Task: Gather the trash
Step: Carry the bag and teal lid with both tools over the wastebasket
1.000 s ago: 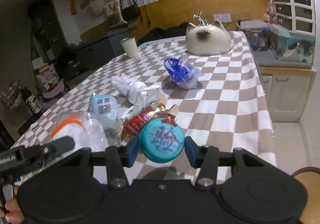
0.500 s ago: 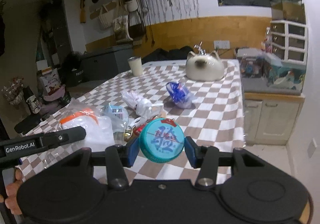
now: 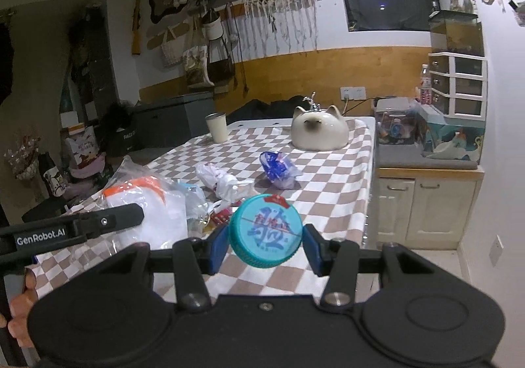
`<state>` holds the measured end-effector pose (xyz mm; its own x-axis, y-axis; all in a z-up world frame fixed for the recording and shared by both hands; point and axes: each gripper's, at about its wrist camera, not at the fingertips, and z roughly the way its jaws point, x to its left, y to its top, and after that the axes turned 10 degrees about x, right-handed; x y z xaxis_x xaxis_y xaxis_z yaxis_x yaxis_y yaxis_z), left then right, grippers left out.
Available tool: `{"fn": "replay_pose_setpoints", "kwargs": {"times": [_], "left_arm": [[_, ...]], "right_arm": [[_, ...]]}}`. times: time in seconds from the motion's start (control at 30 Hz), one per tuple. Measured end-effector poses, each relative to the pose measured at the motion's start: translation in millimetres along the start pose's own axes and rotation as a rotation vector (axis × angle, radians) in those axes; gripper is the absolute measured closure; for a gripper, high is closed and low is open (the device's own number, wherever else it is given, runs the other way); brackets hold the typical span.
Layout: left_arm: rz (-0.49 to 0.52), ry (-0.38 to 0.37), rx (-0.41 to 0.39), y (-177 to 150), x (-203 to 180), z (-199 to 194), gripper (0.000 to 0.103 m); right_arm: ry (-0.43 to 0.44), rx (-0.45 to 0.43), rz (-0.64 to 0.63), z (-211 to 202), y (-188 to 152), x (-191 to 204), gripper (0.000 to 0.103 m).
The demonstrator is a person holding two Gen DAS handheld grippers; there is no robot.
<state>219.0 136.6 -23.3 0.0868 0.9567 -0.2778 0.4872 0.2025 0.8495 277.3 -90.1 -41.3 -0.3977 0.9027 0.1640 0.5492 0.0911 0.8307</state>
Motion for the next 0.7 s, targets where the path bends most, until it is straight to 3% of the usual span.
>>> {"fn": "replay_pose_setpoints", "kwargs": {"times": [0.27, 0.43, 0.7], "left_arm": [[0.021, 0.008, 0.045, -26.2, -17.5, -6.8, 0.079], [0.020, 0.019, 0.126, -52.1, -13.5, -10.9, 0.078], [0.052, -0.008, 0.163, -61.7, -5.7, -43.6, 0.077]], "right_arm": [[0.021, 0.012, 0.015, -18.9, -21.9, -16.0, 0.053], [0.064, 0.065, 0.040, -5.6, -37.8, -16.2, 0.053], [0.145, 0.151, 0.051, 17.3, -58.3, 0.4, 0.053]]}}
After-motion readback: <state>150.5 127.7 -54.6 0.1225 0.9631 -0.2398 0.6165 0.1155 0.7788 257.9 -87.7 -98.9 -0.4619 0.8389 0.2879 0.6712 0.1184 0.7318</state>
